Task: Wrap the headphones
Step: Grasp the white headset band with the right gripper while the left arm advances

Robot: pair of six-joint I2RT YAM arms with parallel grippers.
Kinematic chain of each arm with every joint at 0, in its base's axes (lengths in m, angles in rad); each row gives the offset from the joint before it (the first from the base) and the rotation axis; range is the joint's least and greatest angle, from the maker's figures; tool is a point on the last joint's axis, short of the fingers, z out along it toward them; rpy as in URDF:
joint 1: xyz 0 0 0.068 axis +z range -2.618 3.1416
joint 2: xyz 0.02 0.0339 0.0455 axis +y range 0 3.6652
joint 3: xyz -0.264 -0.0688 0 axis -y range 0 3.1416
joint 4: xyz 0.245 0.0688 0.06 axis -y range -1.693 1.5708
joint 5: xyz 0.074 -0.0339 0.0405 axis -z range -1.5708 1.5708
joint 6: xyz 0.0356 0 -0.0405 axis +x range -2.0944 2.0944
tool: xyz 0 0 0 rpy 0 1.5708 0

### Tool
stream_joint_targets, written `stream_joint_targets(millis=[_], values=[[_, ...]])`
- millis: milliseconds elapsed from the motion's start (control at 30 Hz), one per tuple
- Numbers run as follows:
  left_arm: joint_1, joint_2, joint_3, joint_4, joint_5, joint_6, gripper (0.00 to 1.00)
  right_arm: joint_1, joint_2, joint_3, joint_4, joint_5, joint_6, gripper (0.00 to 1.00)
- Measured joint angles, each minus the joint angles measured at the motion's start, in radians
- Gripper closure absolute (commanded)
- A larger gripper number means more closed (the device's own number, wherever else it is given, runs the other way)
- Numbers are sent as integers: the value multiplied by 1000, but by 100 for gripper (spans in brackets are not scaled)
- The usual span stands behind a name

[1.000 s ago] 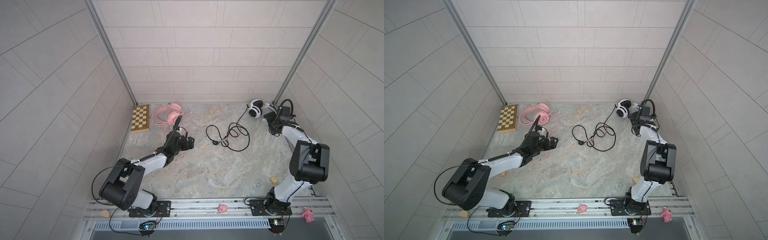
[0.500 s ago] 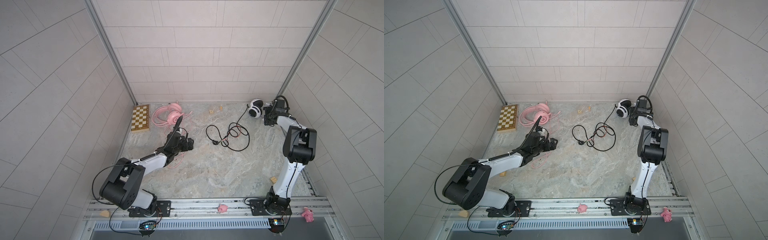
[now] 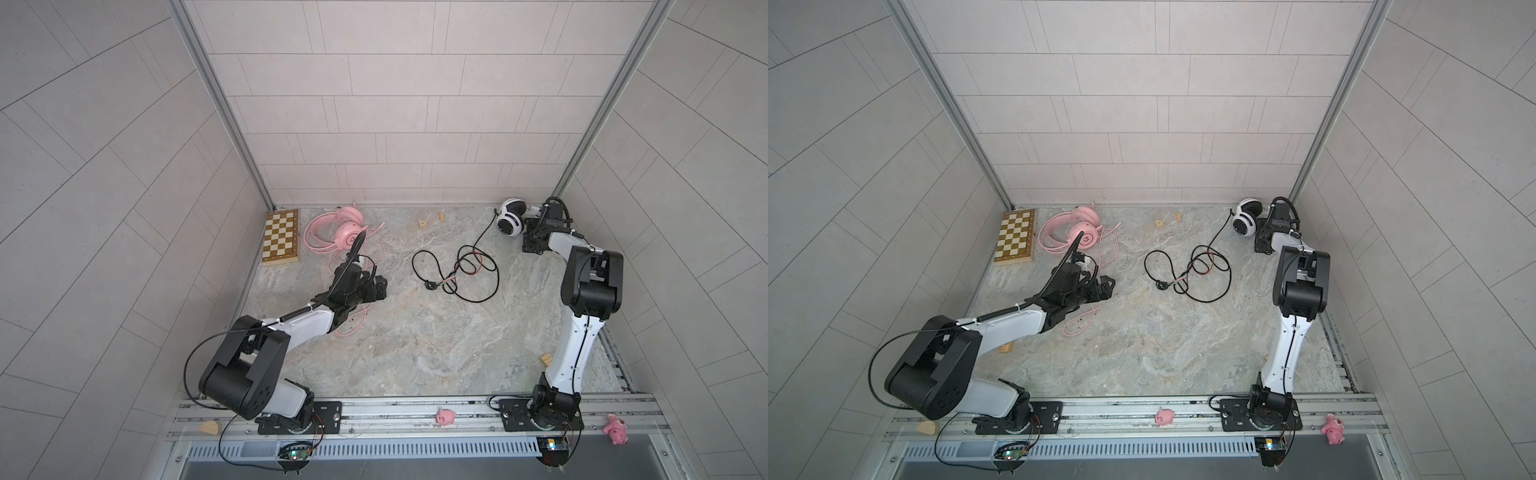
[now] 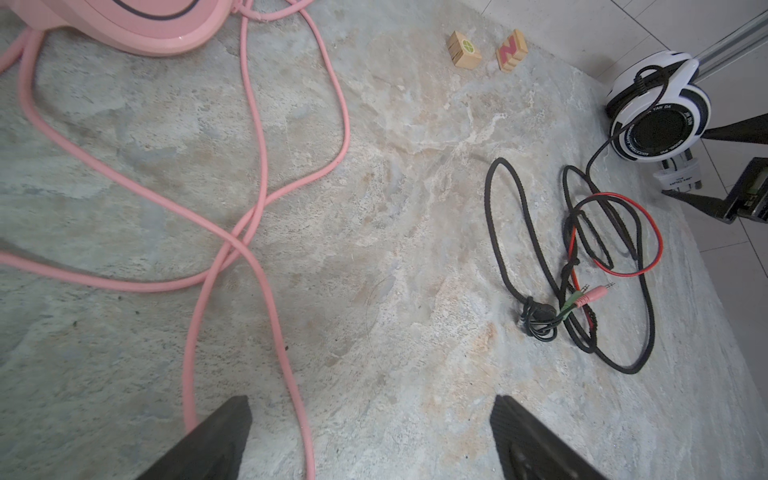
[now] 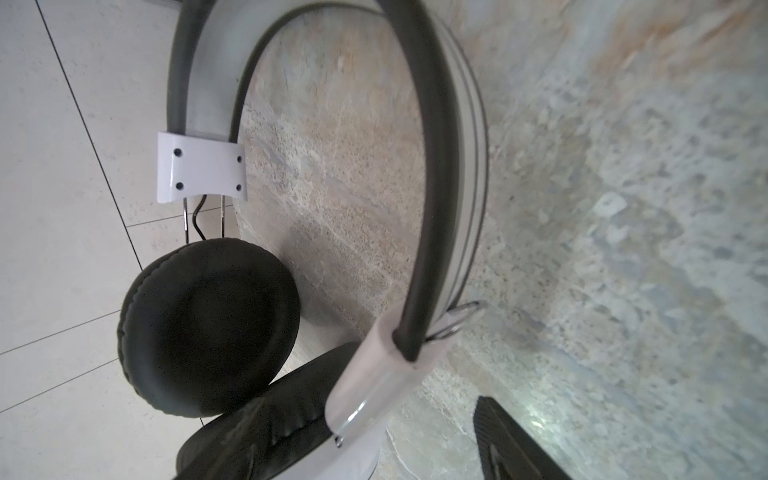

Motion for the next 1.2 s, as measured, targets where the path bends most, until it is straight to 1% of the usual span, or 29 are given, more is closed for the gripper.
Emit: stream_joint_targets(millis=[233,367,633,800,900,1000,1133,1200], values=[[0,1,6,0,2,0,4,-21,34,-2,6,-3,22,23],[0,1,6,-1,2,0,4,-28,50,0,31,-18,31,30],[0,8,6,-1,4,0,3,-31,58,-8,40,-20,35,57],[0,8,6,-2,3,0,3,-32,55,-46,80,-22,29,75],[-1,9,6,-2,4,0,3,-32,36,-85,102,-13,19,82],[-1,9,6,-2,4,0,4,-31,-22,-148,98,17,-17,88],[-1,10,6,-2,5,0,4,-26,-101,-172,53,80,-132,94],[-1,10,6,-2,7,0,4,-21,-153,-184,47,114,-205,95]])
